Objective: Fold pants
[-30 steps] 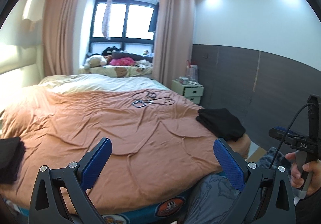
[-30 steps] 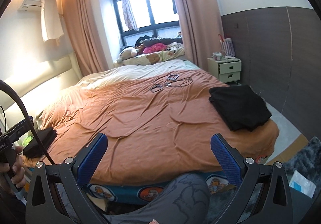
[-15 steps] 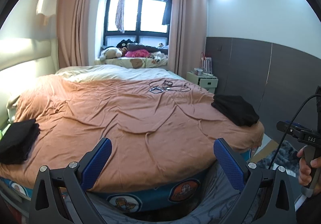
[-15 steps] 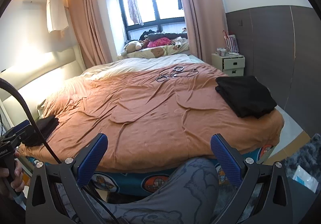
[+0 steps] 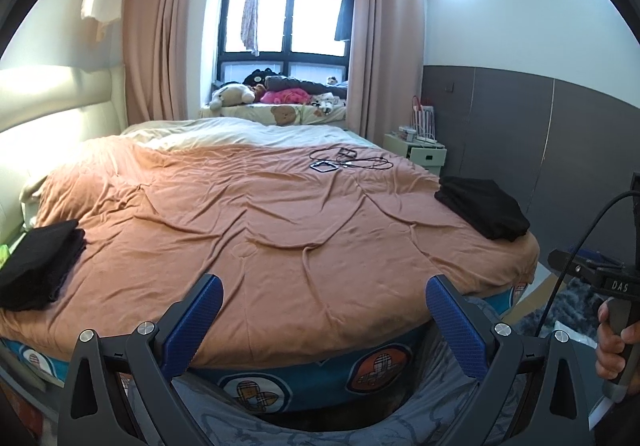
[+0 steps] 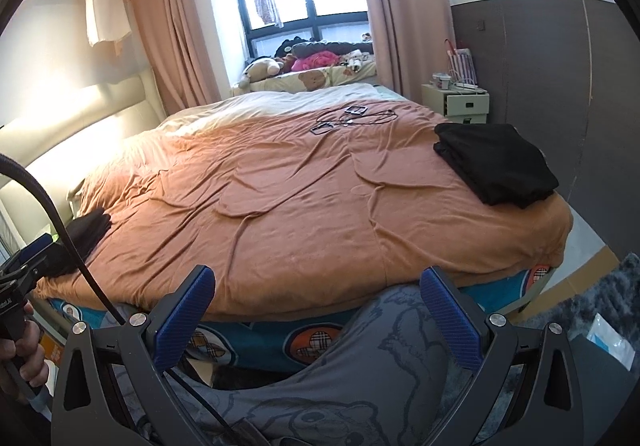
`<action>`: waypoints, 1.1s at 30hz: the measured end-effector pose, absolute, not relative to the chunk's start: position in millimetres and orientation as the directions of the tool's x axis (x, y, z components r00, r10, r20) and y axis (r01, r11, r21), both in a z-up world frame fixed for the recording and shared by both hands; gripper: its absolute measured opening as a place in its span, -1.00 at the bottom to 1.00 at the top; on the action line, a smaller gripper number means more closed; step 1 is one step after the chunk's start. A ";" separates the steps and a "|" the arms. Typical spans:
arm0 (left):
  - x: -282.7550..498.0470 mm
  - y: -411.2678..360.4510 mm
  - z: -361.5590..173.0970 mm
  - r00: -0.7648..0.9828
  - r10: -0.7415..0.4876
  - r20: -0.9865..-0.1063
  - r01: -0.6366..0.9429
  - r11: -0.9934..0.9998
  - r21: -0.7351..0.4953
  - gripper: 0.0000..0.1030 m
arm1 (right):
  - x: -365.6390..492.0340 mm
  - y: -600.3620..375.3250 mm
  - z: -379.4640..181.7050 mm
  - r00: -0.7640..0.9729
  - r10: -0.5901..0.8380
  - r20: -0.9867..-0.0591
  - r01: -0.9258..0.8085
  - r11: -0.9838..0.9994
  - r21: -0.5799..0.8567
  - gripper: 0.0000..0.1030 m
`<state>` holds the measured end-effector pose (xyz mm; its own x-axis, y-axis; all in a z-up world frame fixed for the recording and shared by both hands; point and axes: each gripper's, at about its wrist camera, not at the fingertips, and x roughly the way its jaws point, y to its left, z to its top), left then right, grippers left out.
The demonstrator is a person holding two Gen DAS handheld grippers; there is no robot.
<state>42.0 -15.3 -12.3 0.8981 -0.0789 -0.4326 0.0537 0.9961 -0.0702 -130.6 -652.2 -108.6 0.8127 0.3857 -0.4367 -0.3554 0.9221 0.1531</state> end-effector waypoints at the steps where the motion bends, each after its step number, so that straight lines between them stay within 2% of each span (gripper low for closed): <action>1: 42.0 -15.1 -12.1 0.898 -0.077 -0.433 0.051 0.996 -0.072 0.99 | -130.9 -649.8 -108.6 0.811 0.388 -0.438 -0.358 0.921 0.152 1.00; 33: 31.6 -10.2 -7.1 0.908 -0.068 -0.414 0.034 0.995 -0.090 0.99 | -138.3 -648.3 -107.4 0.838 0.355 -0.415 -0.346 0.933 0.101 1.00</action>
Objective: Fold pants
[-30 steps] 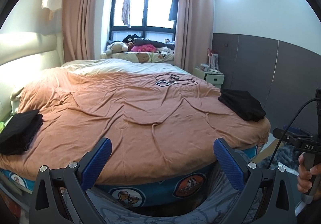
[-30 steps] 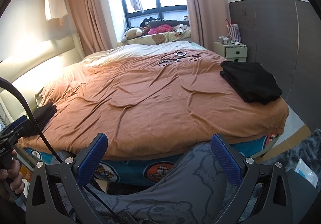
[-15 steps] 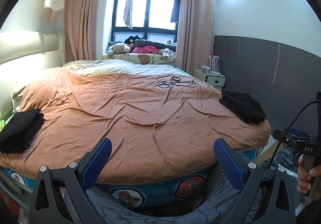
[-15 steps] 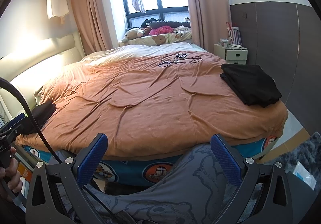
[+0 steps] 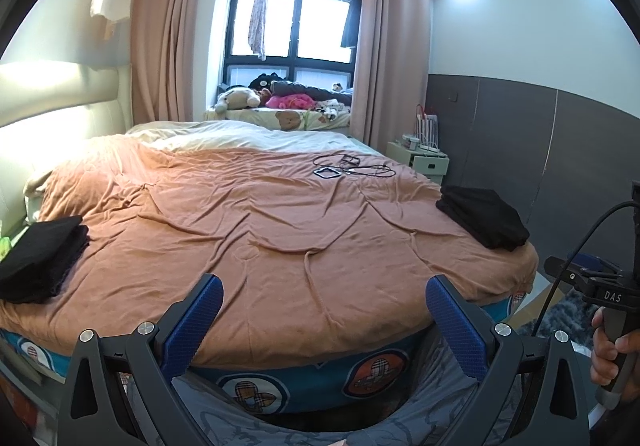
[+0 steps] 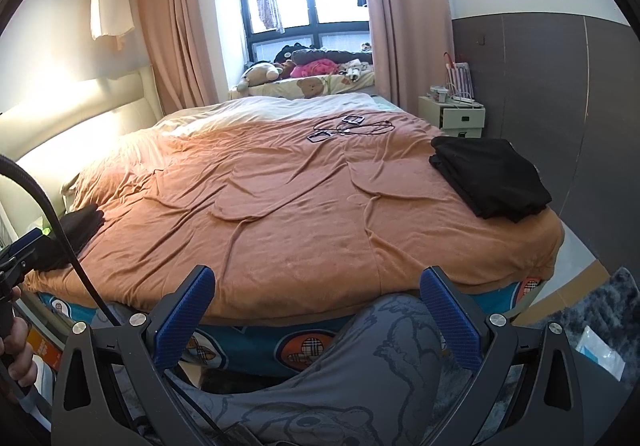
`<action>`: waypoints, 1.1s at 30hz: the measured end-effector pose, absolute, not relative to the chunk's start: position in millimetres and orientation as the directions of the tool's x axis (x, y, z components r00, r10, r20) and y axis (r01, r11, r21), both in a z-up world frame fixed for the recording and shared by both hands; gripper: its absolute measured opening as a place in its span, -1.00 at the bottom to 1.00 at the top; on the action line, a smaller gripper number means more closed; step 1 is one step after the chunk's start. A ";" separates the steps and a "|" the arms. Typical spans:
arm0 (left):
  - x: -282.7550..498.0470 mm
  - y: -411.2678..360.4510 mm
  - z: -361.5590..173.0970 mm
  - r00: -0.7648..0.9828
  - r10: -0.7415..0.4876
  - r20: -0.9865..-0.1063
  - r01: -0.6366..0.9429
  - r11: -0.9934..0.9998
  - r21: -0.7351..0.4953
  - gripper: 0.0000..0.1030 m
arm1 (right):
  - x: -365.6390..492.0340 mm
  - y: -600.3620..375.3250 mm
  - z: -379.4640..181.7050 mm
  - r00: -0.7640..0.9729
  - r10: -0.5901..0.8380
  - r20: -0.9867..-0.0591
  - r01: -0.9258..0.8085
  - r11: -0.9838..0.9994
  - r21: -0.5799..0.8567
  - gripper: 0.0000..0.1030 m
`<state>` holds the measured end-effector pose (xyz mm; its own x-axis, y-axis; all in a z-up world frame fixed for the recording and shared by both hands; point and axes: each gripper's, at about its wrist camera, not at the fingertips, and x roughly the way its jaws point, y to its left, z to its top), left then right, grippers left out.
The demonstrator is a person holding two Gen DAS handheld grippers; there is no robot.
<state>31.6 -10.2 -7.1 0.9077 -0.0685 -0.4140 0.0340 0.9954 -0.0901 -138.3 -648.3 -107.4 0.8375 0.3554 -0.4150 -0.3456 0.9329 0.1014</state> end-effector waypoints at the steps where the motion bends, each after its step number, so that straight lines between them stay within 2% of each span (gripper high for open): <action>1: 31.4 -10.4 -6.3 0.907 -0.068 -0.415 0.033 0.995 -0.092 0.99 | -138.5 -648.3 -108.0 0.837 0.356 -0.415 -0.347 0.932 0.101 1.00; 33: 20.4 -4.0 -0.6 0.920 -0.053 -0.389 0.016 0.995 -0.100 0.99 | -134.6 -651.8 -104.8 0.831 0.363 -0.421 -0.352 0.930 0.107 1.00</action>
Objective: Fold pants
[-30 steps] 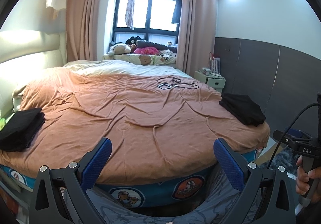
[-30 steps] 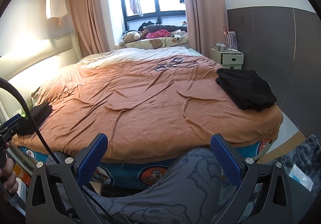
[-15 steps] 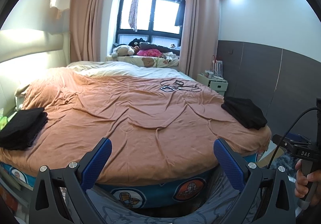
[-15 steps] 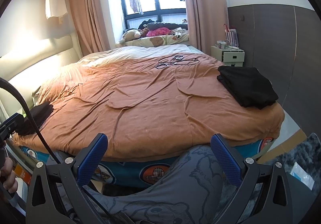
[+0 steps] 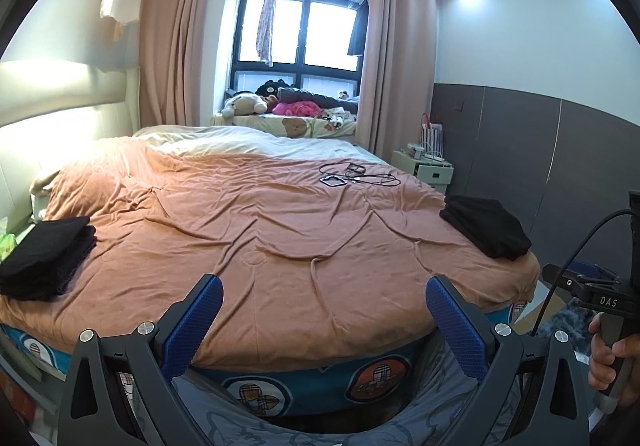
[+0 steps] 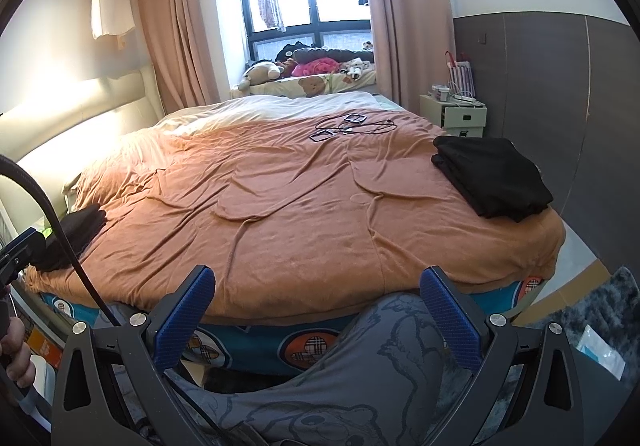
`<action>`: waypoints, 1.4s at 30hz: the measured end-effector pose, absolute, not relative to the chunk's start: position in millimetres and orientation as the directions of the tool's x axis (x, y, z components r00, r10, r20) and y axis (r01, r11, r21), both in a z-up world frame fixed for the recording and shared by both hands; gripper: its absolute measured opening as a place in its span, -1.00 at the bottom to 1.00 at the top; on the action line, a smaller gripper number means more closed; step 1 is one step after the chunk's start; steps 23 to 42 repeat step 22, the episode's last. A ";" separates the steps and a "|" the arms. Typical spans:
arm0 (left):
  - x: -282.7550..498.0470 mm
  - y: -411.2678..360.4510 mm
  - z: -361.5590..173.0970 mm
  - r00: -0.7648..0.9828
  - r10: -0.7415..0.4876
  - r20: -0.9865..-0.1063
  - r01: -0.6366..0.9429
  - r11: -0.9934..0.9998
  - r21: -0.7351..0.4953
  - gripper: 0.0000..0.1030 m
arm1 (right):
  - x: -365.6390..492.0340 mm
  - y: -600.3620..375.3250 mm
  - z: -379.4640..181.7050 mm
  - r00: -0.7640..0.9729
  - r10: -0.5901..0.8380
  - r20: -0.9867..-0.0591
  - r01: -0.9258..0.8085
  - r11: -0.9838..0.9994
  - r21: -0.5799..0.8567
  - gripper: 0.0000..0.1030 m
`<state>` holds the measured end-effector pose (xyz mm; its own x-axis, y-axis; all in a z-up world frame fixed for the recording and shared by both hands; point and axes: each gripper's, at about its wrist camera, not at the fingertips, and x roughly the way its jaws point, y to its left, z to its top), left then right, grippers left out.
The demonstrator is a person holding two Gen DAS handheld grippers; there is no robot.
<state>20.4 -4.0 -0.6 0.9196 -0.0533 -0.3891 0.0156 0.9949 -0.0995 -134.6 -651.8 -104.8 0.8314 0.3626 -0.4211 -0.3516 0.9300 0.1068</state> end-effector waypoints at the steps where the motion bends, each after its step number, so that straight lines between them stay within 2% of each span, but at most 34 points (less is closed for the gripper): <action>1: 20.6 -4.1 -0.7 0.920 -0.053 -0.389 0.016 0.995 -0.100 0.99 | -134.9 -652.0 -104.6 0.831 0.363 -0.421 -0.352 0.930 0.107 1.00; 42: 21.8 1.1 0.0 0.916 -0.064 -0.397 0.021 0.994 -0.112 0.99 | -131.0 -655.4 -103.6 0.829 0.363 -0.426 -0.351 0.930 0.109 1.00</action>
